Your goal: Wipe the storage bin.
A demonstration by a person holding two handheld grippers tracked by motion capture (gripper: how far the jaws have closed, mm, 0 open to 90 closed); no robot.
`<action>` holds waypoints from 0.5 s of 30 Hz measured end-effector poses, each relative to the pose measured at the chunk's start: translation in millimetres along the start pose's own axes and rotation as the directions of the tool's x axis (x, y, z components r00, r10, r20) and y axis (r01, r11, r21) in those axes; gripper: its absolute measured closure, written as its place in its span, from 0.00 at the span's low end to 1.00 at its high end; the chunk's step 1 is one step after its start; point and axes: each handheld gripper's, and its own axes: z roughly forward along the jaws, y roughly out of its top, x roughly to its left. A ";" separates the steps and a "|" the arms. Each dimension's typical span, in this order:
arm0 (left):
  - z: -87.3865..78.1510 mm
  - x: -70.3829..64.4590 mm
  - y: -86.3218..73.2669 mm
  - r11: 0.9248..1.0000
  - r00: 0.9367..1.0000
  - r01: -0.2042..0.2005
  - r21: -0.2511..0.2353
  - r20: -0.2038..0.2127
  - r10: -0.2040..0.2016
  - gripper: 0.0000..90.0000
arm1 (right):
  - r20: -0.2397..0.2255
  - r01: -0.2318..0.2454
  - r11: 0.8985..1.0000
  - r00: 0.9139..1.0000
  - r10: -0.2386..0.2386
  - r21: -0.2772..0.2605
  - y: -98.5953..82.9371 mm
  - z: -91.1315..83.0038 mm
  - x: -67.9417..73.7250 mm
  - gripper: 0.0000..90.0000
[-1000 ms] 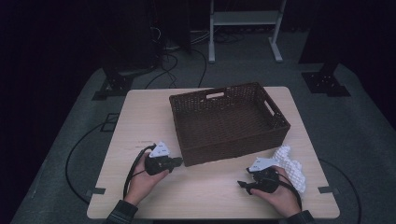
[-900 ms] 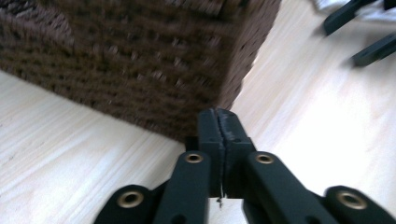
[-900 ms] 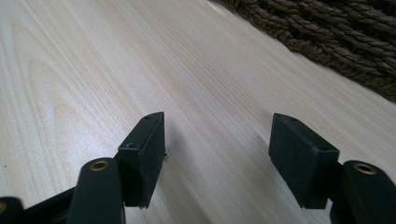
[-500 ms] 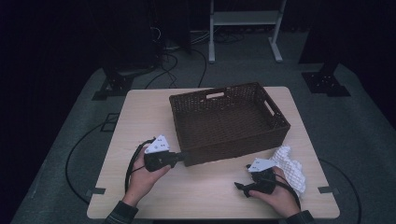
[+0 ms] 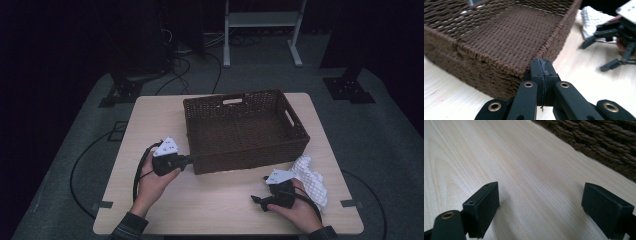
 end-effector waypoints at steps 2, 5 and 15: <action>-0.3 8.6 0.5 1.000 1.000 0.008 0.000 -0.023 -0.008 1.00 | 0.000 0.000 1.000 1.000 0.000 0.000 0.0 0.0 0.0 0.16; -0.3 13.0 0.9 1.000 0.999 0.009 -0.004 -0.033 -0.009 1.00 | 0.001 0.001 1.000 1.000 -0.001 -0.001 0.0 0.1 -0.1 0.16; -5.0 8.7 -4.0 1.000 1.000 0.003 -0.003 -0.008 -0.003 0.97 | 0.004 0.001 1.000 1.000 -0.001 0.001 -0.7 -0.7 0.3 0.15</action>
